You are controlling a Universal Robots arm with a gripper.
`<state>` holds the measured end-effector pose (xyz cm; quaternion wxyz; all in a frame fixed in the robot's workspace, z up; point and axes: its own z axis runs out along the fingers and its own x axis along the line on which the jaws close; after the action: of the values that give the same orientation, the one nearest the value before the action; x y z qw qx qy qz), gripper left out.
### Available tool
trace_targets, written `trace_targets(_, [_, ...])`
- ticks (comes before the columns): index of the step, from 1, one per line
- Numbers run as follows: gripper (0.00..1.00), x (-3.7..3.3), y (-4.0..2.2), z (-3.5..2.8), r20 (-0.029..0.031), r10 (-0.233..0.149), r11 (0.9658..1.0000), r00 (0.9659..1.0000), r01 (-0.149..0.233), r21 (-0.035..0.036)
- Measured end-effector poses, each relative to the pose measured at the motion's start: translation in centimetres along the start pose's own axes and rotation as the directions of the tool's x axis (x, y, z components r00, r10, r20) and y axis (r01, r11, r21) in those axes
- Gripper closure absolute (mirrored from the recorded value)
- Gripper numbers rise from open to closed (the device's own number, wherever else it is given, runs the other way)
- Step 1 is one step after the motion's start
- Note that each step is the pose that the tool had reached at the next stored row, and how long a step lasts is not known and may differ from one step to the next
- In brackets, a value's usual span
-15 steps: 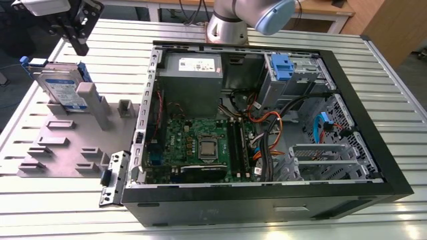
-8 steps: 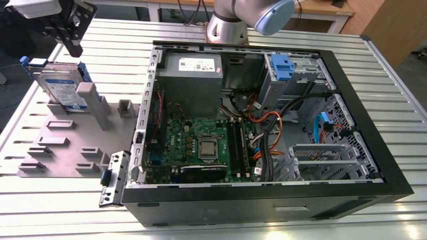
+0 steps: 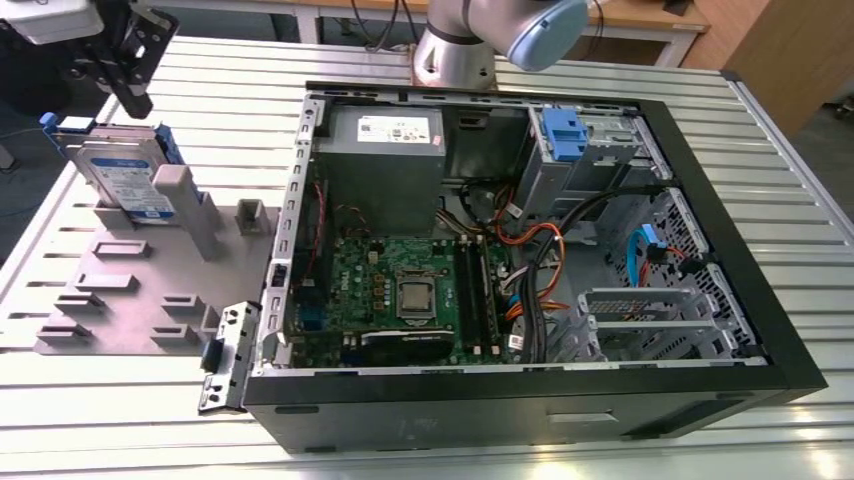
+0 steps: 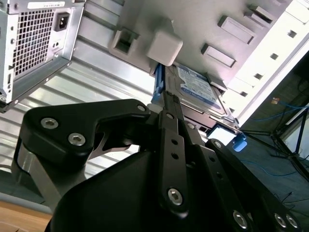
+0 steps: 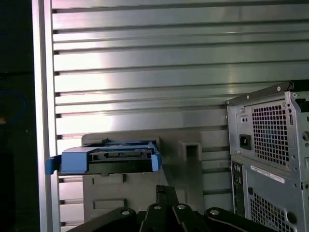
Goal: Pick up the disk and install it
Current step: 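Reach for the disk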
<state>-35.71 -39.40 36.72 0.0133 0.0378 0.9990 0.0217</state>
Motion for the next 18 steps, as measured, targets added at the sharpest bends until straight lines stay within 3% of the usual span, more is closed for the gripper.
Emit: trace_targets(18, [0.89,2.62,0.32,1.34,0.0001,0.0,1.0,1.0,0.0,0.0])
